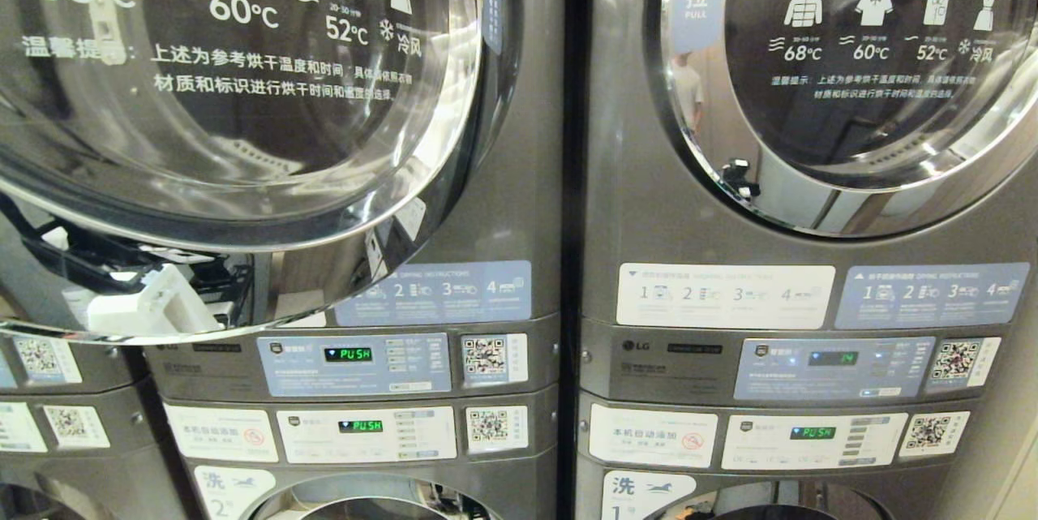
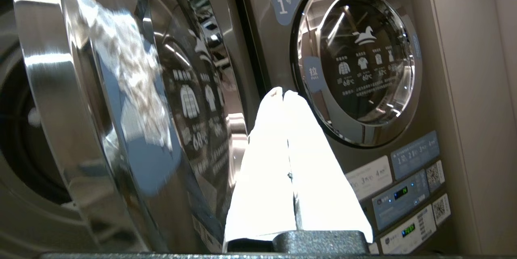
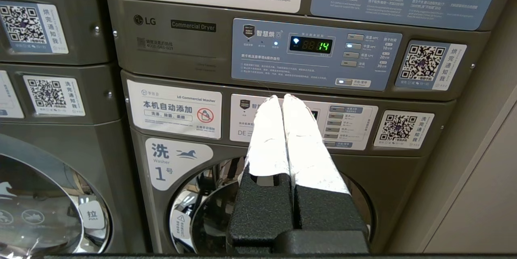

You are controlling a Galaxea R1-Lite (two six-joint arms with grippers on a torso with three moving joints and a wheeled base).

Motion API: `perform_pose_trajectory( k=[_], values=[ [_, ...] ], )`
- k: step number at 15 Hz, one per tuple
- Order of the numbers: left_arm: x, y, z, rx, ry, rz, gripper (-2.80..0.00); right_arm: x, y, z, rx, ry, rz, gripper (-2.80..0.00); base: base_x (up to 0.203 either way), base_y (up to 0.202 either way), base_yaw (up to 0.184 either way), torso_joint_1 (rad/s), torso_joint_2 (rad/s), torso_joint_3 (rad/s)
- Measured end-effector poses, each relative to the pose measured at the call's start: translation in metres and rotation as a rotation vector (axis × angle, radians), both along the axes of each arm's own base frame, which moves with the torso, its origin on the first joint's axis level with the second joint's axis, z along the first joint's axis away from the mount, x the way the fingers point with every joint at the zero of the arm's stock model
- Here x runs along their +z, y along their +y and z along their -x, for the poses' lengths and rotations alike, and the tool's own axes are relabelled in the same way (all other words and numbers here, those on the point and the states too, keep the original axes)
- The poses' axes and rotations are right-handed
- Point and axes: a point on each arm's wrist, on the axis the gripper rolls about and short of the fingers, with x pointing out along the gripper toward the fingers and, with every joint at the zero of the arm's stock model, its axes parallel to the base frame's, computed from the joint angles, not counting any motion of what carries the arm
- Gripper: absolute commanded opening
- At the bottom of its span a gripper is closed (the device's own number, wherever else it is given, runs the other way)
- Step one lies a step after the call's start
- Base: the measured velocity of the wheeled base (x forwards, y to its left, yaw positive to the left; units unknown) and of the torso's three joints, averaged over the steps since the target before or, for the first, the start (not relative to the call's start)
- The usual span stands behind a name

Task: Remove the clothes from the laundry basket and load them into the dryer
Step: Close the dryer

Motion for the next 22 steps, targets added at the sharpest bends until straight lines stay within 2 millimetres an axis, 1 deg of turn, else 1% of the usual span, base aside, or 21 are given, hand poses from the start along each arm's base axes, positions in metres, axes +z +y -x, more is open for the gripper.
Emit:
perform_pose_trajectory(
  k=[2,3,5,7,10,12,14,18,20,22],
  values=[
    [0.020,-0.001,-0.023,0.038,0.000,0.007,-2.80,0.000,0.000,0.000,0.000,0.000,0.000,-2.80,0.000,0.000,0.000,0.000,0.00,0.000],
    [0.029,0.000,-0.036,0.102,0.001,0.027,-2.80,0.000,0.000,0.000,0.000,-0.001,-0.001,-2.80,0.000,0.000,0.000,0.000,0.00,0.000],
    [0.043,0.003,-0.059,0.274,0.008,0.095,-2.80,0.000,0.000,0.000,0.000,-0.001,-0.015,-2.80,0.000,0.000,0.000,0.000,0.00,0.000],
    [0.048,0.008,-0.079,0.465,0.031,0.173,-2.80,0.000,0.000,0.000,0.000,-0.001,-0.022,-2.80,0.000,0.000,0.000,0.000,0.00,0.000],
    [0.045,0.017,-0.101,0.702,0.078,0.256,-2.80,0.000,0.000,0.000,0.000,-0.001,-0.027,-2.80,0.000,0.000,0.000,0.000,0.00,0.000],
    [0.038,0.026,-0.117,0.789,0.120,0.295,-2.80,0.000,0.000,0.000,-0.002,-0.001,-0.043,-2.80,0.000,0.000,0.000,0.000,0.00,0.000],
    [0.031,0.034,-0.141,0.813,0.167,0.348,-2.80,0.000,0.000,0.000,-0.002,-0.001,-0.047,-2.80,0.000,0.000,0.000,0.000,0.00,0.000],
    [0.023,0.057,-0.205,0.839,0.131,0.375,-2.80,0.000,0.000,0.000,-0.002,-0.001,-0.056,-2.80,0.000,0.000,0.000,0.000,0.00,0.000],
    [0.015,0.073,-0.239,0.792,0.121,0.349,-2.80,0.000,0.000,0.000,-0.003,-0.002,-0.064,-2.80,0.000,0.000,0.000,0.000,0.00,0.000],
    [0.003,0.087,-0.267,0.713,0.149,0.338,-2.80,0.000,0.000,0.000,-0.016,-0.004,-0.075,-2.80,0.000,0.000,0.000,0.000,0.00,0.000]
  ],
)
